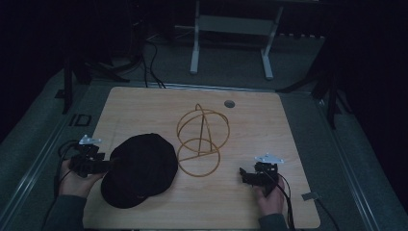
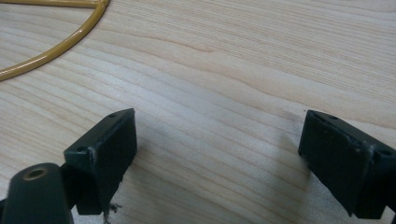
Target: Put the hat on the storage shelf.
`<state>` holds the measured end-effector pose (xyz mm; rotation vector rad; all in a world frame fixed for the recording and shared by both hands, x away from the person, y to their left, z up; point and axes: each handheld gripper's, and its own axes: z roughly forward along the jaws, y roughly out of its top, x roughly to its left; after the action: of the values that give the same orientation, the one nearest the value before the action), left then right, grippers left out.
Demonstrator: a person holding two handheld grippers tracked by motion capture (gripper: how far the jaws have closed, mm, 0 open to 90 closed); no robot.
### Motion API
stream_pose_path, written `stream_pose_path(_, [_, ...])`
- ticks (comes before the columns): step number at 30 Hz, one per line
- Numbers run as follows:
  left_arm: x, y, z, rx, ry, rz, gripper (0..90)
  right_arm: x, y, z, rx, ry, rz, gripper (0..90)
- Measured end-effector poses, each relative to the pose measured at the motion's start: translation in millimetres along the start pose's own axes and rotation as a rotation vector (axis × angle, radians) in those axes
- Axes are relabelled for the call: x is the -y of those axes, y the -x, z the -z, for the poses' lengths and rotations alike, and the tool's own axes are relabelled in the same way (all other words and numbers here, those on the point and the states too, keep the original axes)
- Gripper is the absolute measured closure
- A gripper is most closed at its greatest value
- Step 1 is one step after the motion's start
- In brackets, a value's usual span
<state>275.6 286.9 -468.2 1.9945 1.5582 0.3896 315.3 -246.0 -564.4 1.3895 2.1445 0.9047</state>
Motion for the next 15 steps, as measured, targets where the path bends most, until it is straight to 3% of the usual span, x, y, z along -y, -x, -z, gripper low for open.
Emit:
stream_pose_path(8, [-0.5, 0.9, -11.6, -0.033, -0.048, 0.022, 14.0, 0.0, 0.0, 0.0, 0.0, 0.0, 0.001, 11.4])
stream_pose_path(15, [-0.3, 2.7, -32.5, -0.01, -0.101, 0.03, 13.0, 0.0, 0.0, 0.0, 0.0, 0.0, 0.0, 11.4])
